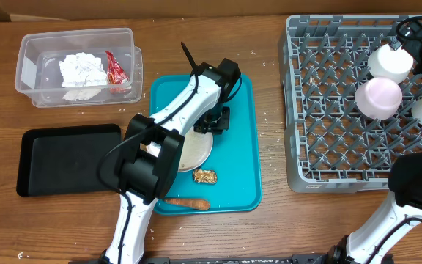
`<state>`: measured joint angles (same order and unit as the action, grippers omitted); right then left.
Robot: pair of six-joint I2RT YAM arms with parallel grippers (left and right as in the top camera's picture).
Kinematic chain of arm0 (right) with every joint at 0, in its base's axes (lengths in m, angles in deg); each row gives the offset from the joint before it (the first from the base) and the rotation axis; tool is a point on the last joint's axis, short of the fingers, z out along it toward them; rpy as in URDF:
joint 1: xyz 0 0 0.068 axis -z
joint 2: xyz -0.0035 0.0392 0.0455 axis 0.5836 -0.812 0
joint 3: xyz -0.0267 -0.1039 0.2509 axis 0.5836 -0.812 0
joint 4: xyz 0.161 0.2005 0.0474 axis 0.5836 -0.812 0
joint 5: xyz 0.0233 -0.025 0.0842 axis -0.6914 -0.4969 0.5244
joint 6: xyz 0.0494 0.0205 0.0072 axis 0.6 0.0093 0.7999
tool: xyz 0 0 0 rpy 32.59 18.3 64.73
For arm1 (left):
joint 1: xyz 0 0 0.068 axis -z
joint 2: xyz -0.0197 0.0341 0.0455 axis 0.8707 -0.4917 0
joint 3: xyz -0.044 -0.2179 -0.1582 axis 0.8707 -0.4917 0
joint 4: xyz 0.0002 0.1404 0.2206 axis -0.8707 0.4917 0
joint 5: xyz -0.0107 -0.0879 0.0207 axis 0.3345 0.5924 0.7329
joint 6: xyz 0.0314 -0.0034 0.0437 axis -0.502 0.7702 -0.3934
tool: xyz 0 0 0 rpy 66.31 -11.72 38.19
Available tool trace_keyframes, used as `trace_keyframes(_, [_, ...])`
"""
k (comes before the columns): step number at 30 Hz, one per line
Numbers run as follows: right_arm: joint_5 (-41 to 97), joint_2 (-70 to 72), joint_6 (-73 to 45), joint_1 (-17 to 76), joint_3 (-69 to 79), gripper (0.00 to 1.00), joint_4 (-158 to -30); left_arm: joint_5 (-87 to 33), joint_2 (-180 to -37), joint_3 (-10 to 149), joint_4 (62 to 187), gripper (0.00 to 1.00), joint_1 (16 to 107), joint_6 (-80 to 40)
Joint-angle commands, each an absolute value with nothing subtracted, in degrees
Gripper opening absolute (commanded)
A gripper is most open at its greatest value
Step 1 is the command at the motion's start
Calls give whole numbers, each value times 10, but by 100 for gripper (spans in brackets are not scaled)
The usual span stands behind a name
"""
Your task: Sort waste into correct bins and load items into the dishwasher
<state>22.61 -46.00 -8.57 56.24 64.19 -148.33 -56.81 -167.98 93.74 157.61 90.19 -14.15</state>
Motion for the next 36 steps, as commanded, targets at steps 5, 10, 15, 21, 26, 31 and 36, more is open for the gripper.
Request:
trace_keyframes(5, [227,-446,-83,561,652,100,-1482,-583,-1687,933,1591,25,910,-148])
trace_keyframes(10, [227,-446,-83,561,652,100,-1482,-591,-1686,933,1595,15,914,-148])
trace_keyframes(15, [227,-446,-83,561,652,100,-1482,-603,-1685,934,1610,10,914,-148])
trace_keyframes(21, [227,-446,-83,561,652,100,-1482,-613,-1682,934,1617,4,915,-148])
trace_keyframes(26, [227,-446,-83,561,652,100,-1482,-613,-1682,945,1631,4,918,-148])
trace_keyframes(31, [227,-446,-83,561,652,100,-1482,-628,-1682,969,1658,4,918,-132])
trace_keyframes(36, [227,-446,-83,561,652,100,-1482,-643,-1682,994,1681,4,920,-126])
